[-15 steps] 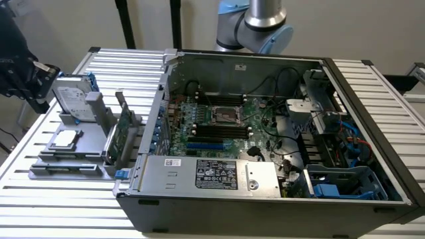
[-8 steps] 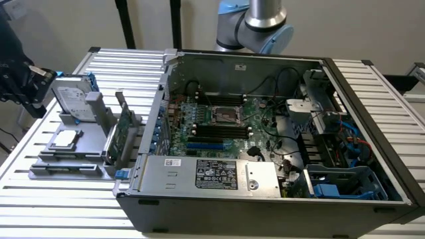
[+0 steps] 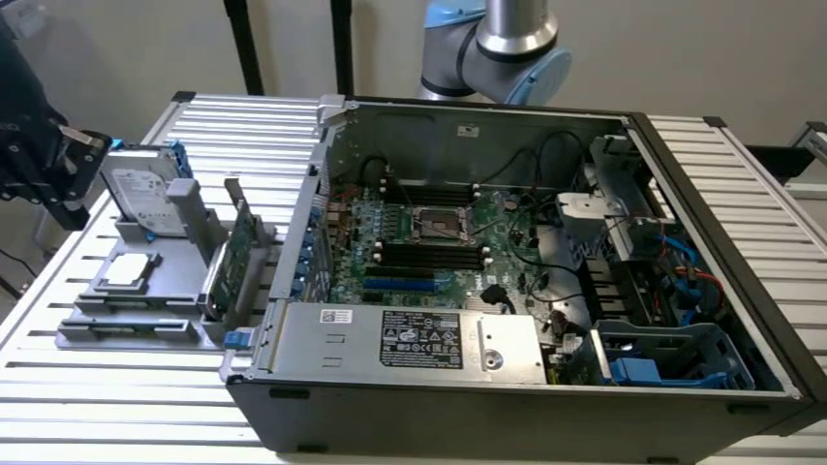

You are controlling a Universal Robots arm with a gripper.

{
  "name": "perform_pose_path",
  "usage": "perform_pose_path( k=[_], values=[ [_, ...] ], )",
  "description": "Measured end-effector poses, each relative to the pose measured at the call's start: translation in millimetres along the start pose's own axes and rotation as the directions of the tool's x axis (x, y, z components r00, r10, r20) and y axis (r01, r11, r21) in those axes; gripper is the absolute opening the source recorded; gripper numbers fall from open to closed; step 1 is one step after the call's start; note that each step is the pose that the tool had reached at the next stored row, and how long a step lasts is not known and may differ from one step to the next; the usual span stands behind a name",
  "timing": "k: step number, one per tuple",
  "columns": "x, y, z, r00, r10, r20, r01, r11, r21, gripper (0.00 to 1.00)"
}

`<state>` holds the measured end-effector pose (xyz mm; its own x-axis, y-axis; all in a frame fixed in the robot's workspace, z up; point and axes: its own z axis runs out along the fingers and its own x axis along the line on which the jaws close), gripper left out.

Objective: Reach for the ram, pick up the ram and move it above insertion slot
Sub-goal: 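Pick up the ram and move it above insertion slot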

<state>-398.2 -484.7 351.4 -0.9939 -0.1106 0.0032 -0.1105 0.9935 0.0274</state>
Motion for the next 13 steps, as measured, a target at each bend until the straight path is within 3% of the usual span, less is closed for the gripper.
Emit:
perform_pose_path(
  k=[6,10,13],
  values=[
    [0.0,0.0,0.0,0.9947,-0.103,-0.0029,0.103,0.9947,0.0002,0.11],
    [0.0,0.0,-0.1,0.9844,-0.176,-0.0049,0.176,0.9844,0.0002,0.11],
    [0.0,0.0,-0.1,0.9735,-0.229,-0.0065,0.229,0.9735,0.0001,0.11]
  ],
)
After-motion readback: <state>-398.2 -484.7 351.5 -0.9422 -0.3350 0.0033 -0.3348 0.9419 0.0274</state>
